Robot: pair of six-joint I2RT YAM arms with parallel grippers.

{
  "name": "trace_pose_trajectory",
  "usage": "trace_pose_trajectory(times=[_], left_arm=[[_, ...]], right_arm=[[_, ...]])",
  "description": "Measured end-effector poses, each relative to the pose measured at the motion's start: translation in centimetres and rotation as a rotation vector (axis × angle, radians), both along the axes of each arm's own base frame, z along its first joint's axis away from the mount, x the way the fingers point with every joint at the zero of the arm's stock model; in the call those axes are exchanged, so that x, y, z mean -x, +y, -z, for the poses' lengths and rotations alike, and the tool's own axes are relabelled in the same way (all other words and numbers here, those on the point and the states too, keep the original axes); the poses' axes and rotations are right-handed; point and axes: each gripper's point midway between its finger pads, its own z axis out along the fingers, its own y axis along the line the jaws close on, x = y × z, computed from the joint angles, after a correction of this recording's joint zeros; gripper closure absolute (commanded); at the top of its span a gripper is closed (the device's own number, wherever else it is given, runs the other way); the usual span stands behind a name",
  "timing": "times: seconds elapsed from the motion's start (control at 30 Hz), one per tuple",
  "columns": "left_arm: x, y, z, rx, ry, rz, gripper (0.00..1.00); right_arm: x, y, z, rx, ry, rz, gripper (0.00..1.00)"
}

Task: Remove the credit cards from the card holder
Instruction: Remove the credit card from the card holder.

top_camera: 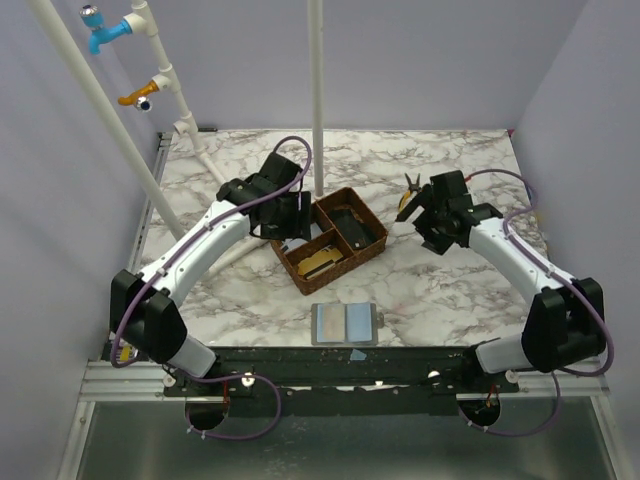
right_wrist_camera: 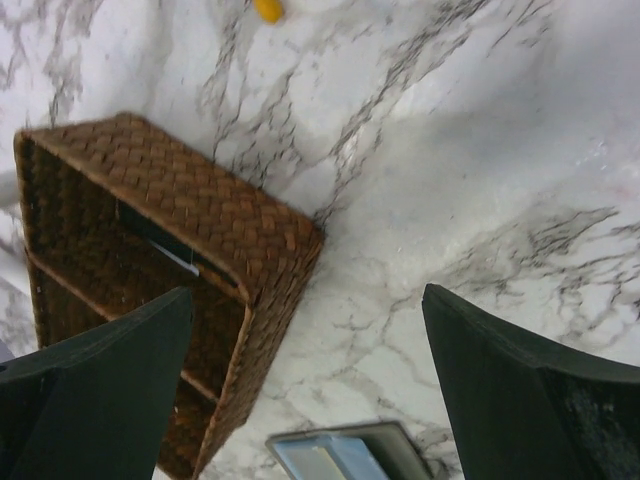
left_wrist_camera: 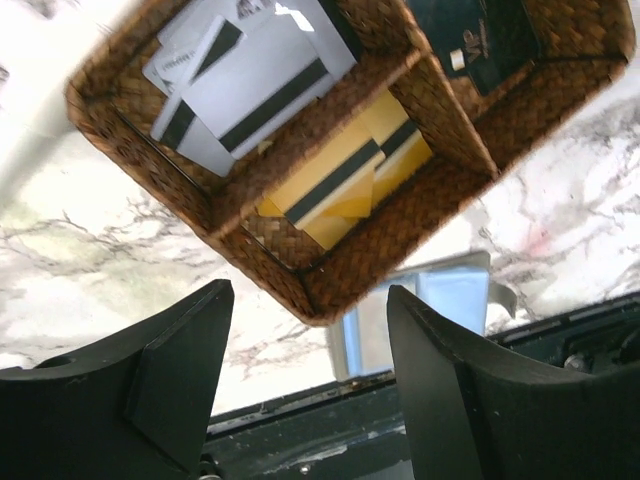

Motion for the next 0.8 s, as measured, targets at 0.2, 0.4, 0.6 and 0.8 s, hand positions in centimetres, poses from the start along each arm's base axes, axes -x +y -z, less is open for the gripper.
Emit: trace_pose_trajectory(times=[0.2,0.4,0.6,0.8], left_arm=[[2.6,-1.2,-0.6,0.039,-0.027,0.04,0.34],[5.7,-2.1,0.2,0.082,-0.041,0.075,0.33],[8.8,-1.9,1.8,0.122,-0.036,0.078,0.33],[10.5,-1.5,3.3,0.168,-0.038,0.058,0.32]], right_arm=[[3.0,3.6,-1.5,0.005,-0.049,-0.122,0.0],[5.8,5.8,-2.2,0.013,-0.088,-0.193,0.0],[9.1,9.0,-2.1,0.023,-0.115,-0.307,0.0],[11.2,10.2,-2.0,0.042,-0.144,-0.362,0.0]])
